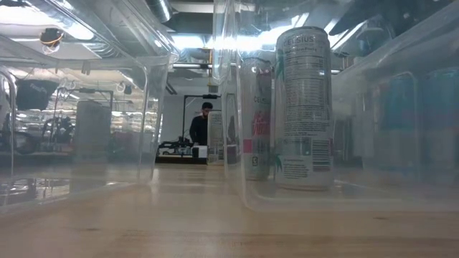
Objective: Sort soda cans
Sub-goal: Put the white-pink soda can into the middle transparent bin
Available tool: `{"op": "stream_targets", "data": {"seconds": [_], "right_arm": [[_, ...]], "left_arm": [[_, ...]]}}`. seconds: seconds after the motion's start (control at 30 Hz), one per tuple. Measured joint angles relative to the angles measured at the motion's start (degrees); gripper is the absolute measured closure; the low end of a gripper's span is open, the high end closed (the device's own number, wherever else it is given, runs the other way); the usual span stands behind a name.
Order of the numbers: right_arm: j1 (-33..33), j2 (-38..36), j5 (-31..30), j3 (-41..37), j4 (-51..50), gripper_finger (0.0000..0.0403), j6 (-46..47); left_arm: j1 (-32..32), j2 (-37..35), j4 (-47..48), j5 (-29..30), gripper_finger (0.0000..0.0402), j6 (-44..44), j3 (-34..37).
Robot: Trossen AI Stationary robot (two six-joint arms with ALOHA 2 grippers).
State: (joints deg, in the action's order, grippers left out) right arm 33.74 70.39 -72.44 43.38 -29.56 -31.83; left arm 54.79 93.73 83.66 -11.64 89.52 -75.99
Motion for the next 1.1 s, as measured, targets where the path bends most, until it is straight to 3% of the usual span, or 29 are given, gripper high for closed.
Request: {"op": "stream_targets", "data": {"seconds": [0.37, 0.83, 1.1], "right_arm": [[-0.01, 0.0, 0.0, 0.0, 0.0, 0.0031, 0.02], [0.0, -0.01, 0.09, 0.0, 0.02, 0.0031, 0.01], [-0.01, -0.02, 0.46, 0.0, 0.0, 0.0031, 0.0]], "left_arm": [[-5.22, -0.63, 6.08, 2.04, 0.0149, -2.55, -2.09], [-11.6, -2.47, 6.33, 21.43, 0.0148, 2.87, -1.45], [-16.24, -2.59, 6.66, 23.27, 0.0148, -2.57, 4.14]]}}
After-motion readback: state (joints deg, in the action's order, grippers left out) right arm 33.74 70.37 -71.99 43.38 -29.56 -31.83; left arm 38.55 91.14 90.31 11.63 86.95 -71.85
